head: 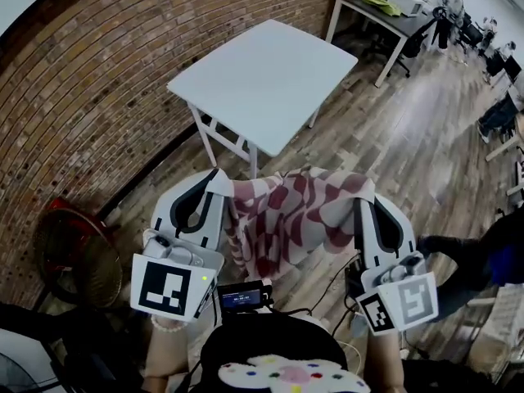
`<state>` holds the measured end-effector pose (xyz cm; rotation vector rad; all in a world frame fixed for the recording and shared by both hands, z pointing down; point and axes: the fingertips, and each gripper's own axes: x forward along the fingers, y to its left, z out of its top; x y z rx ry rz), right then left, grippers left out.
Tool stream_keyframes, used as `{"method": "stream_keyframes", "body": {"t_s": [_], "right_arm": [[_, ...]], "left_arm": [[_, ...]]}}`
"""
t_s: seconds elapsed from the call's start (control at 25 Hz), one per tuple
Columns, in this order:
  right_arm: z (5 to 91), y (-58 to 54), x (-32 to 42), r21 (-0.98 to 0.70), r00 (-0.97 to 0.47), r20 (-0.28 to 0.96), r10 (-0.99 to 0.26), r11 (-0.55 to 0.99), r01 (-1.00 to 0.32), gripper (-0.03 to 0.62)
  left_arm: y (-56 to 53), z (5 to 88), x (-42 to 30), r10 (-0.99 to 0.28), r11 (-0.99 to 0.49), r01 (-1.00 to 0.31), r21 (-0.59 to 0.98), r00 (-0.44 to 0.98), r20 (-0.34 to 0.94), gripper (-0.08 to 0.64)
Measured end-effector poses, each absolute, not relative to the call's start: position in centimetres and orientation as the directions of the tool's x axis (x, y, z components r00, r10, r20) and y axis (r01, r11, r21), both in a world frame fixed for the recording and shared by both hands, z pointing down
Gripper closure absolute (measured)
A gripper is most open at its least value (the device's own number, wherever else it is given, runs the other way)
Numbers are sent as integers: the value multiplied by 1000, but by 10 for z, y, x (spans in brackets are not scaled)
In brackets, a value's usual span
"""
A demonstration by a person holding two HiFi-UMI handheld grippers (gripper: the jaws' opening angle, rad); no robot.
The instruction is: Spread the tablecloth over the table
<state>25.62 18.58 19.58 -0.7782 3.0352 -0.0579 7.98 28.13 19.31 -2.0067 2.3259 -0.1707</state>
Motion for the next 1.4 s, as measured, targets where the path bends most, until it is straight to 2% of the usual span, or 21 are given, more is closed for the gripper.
{"method": "stream_keyframes", "body": {"t_s": [0.16, 0.8, 1.4], "right_arm": [[196, 165, 232, -33, -872, 3, -490, 871, -489, 560], [196, 120, 156, -3, -867, 25, -497, 868, -497, 559], [224, 50, 126, 27, -858, 108, -503, 864, -503, 559]], "left_arm": [[259, 190, 52, -990, 137, -977, -165, -139, 1, 547], [218, 192, -36, -986, 166, -975, -147, -165, -15, 546], [187, 222, -95, -960, 255, -953, -165, -270, 75, 546]]}}
